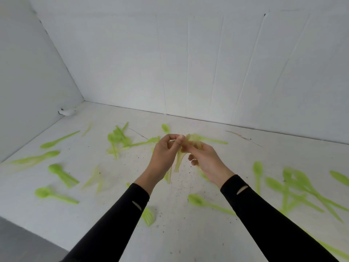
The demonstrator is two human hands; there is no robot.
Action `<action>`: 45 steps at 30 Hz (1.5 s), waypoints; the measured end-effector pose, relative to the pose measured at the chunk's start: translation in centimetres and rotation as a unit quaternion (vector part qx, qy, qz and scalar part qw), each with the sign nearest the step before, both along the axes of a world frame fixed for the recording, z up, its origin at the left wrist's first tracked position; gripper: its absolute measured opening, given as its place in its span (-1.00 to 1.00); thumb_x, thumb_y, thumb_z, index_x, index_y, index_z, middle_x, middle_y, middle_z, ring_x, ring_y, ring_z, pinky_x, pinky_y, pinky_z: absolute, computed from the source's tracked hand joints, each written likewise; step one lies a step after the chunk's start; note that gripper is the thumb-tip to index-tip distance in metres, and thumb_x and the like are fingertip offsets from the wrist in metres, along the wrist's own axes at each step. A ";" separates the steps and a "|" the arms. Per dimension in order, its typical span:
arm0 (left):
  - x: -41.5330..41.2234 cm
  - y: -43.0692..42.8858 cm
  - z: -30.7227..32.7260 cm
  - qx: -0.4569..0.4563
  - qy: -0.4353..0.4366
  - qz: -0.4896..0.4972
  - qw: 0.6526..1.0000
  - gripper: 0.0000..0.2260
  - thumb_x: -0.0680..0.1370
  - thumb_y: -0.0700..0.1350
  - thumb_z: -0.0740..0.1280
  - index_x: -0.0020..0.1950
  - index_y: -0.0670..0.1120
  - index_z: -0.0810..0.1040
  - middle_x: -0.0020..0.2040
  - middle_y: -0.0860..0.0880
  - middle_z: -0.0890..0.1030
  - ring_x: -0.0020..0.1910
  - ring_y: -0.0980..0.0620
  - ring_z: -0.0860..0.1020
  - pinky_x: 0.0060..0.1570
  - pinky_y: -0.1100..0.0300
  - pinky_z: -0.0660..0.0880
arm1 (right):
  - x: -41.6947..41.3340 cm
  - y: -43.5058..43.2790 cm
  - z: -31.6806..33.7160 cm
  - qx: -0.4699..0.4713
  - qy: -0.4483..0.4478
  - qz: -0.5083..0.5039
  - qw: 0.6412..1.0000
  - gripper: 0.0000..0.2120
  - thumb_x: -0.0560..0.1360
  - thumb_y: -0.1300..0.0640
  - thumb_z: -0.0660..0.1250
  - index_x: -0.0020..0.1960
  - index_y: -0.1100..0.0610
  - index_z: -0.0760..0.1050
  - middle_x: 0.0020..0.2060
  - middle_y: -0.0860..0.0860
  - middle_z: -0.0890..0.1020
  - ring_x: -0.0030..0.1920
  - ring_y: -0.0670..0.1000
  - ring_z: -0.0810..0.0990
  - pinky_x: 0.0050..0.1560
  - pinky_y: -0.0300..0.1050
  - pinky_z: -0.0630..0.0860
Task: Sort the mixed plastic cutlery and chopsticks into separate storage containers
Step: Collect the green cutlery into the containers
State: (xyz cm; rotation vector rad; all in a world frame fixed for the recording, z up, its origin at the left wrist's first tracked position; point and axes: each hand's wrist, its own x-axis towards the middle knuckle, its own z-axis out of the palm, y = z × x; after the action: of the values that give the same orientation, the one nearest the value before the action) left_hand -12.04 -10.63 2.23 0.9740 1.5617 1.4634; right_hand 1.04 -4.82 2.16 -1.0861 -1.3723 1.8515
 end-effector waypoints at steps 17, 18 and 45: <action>-2.6 -10.7 -3.6 0.020 -0.134 0.042 0.990 -0.72 0.62 -0.01 0.32 0.29 -0.08 0.55 0.01 -0.15 0.63 -0.08 -0.06 0.57 -0.06 0.04 0.51 | -5.3 -8.3 -1.9 0.052 -0.068 0.203 0.976 -0.87 0.51 0.16 0.38 0.03 0.19 0.57 -0.30 0.01 0.53 -0.35 -0.07 0.43 -0.33 -0.22 0.39; -3.4 -11.1 -4.1 0.038 -0.196 0.055 0.978 -0.70 0.62 -0.04 0.32 0.32 -0.09 0.54 0.09 -0.21 0.62 -0.04 -0.11 0.57 -0.07 -0.01 0.51 | -6.1 -8.6 -1.9 0.053 -0.069 0.216 0.973 -0.82 0.51 0.16 0.38 0.09 0.19 0.52 -0.31 0.00 0.50 -0.35 -0.08 0.43 -0.32 -0.21 0.39; -25.4 -17.6 -4.3 -0.081 -0.038 0.286 0.954 -0.79 0.63 -0.21 0.11 -0.01 -0.08 0.54 -0.17 -0.04 0.53 -0.39 0.08 0.43 -0.42 0.23 0.42 | -23.2 -9.4 -4.3 0.084 -0.295 0.302 0.902 -0.74 0.58 -0.01 0.22 0.06 0.20 0.45 -0.12 0.07 0.58 -0.46 -0.05 0.22 -0.50 -0.21 0.18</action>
State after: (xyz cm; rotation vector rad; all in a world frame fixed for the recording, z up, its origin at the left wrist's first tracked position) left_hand -37.41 -28.20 -2.08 0.3696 1.9684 1.6902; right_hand -22.12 -14.20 -2.14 -1.2875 -2.4007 1.8082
